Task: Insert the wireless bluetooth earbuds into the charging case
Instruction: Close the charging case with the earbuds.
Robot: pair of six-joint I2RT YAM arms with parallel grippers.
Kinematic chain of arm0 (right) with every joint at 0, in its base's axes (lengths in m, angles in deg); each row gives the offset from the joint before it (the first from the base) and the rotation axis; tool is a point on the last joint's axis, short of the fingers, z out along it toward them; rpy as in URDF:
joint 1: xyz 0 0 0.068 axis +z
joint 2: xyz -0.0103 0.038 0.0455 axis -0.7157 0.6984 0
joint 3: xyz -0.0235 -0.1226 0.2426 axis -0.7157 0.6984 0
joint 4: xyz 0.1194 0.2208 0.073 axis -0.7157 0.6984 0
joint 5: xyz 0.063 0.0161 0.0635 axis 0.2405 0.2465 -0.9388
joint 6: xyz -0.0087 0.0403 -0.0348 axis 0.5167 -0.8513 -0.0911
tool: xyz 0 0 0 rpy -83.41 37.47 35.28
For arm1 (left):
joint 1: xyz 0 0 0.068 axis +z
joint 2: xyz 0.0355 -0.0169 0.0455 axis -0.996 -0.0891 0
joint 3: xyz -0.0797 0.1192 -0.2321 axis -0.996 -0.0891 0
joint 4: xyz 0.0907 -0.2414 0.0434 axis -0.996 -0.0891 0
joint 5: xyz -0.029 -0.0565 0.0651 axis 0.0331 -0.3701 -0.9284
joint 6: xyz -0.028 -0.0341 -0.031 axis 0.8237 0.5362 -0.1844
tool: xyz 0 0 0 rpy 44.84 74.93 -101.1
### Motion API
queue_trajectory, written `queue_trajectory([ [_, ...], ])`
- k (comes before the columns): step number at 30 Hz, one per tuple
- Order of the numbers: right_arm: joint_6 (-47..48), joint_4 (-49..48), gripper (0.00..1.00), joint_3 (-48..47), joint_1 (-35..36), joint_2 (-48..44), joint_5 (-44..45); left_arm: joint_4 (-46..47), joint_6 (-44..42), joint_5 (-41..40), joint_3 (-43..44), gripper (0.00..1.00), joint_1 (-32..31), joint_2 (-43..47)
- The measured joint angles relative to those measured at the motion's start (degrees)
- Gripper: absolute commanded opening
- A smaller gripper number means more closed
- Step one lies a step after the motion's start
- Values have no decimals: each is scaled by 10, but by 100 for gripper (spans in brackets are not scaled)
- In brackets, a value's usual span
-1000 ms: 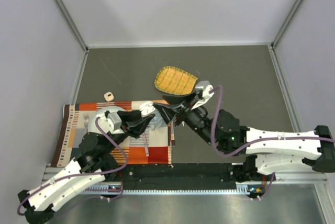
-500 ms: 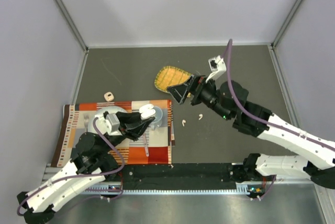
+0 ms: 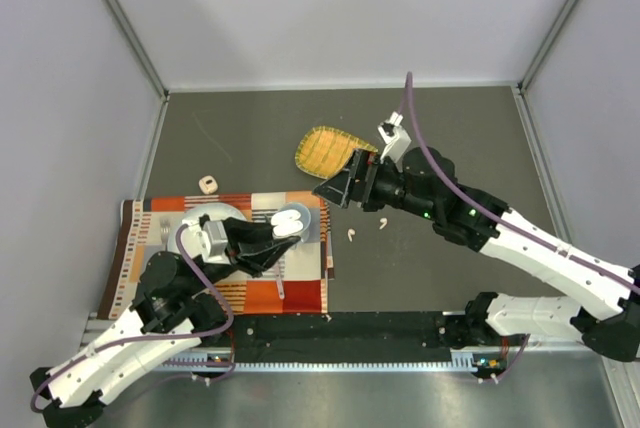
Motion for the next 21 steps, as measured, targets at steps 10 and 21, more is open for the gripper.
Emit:
queue_trajectory([
  [10,-2,21,99,-6,3,43,-47,-10,2,41,12,0,0,-32],
  [21,12,23,99,-25,19,67,-53,-10,10,57,22,0,0,-68],
])
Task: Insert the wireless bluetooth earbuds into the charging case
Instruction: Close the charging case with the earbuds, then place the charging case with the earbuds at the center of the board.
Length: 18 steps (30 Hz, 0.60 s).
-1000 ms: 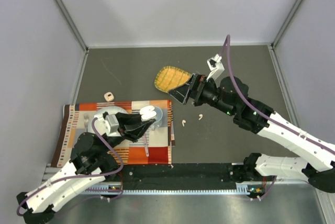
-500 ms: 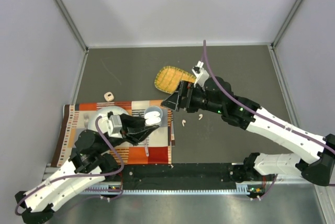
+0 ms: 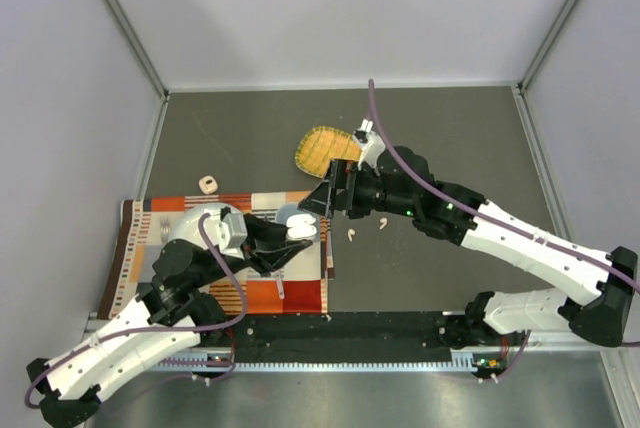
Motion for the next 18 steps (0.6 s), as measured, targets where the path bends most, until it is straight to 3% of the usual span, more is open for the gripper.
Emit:
queue_trajectory([
  [13,24,17,99,3,17,1,9,0,14,-17,9,0,0,-31],
  [18,22,27,99,47,19,-61,94,-5,45,-58,17,0,0,-43],
])
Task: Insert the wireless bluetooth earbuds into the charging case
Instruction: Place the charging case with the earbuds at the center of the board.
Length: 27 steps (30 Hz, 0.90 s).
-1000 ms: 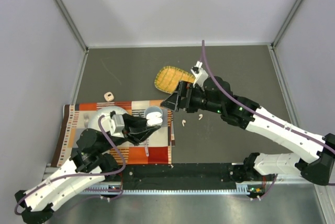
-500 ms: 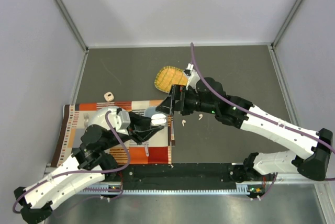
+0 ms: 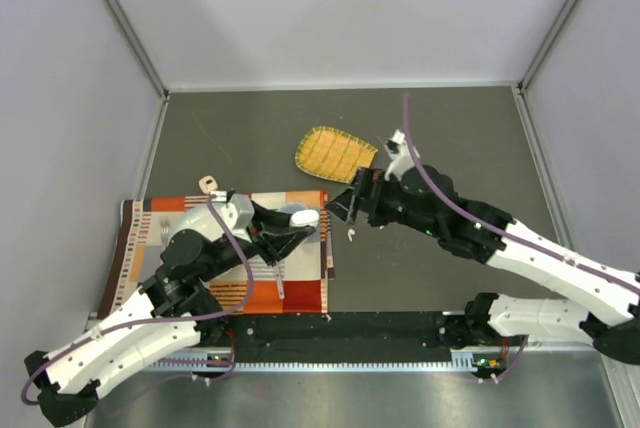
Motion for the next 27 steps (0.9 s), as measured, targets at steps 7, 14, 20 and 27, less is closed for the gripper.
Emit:
queue_trajectory([
  [7,-41,65,99,74,-30,-135,169,-82,45,-26,146,0,1,-132],
  [14,-104,189,99,96,-80,-181,272,-89,88,5,264,0,1,-345],
  [20,-174,301,99,98,-80,-296,377,-43,161,48,335,0,3,-553],
  [27,-175,369,99,63,-80,-410,495,45,267,86,408,0,12,-721],
])
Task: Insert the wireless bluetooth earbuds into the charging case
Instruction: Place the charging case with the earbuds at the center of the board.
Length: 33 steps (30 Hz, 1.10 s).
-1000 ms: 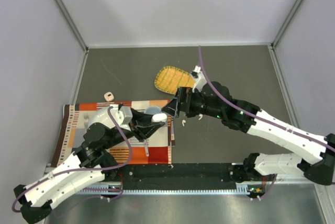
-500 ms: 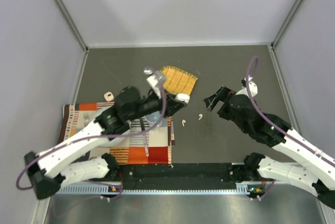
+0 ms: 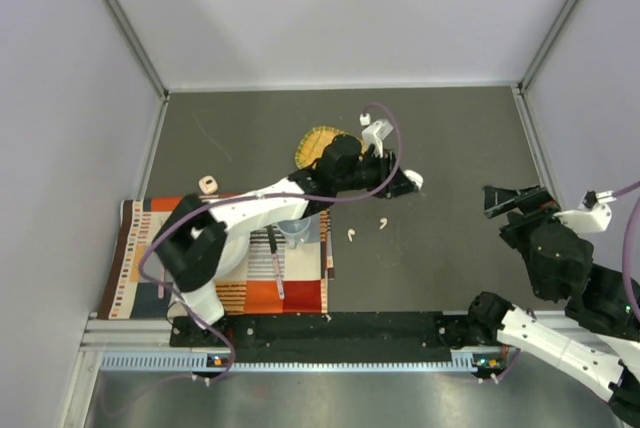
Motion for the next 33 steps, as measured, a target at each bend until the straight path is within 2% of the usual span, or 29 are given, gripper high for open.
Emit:
queue_trajectory([
  [5,20,11,99,-16,0,-11,33,71,69,15,52,0,1,-112],
  [14,25,23,99,-14,0,-13,33,116,169,14,91,0,0,-243],
  [22,25,24,99,-14,0,-13,33,118,223,0,92,4,0,-290],
  [24,25,24,99,-14,0,-13,34,116,231,-2,97,9,-1,-300],
  [30,25,24,99,-14,0,-13,34,105,250,-13,120,14,-1,-332],
  [33,25,24,99,-14,0,-13,34,105,258,-14,125,21,-1,-345],
])
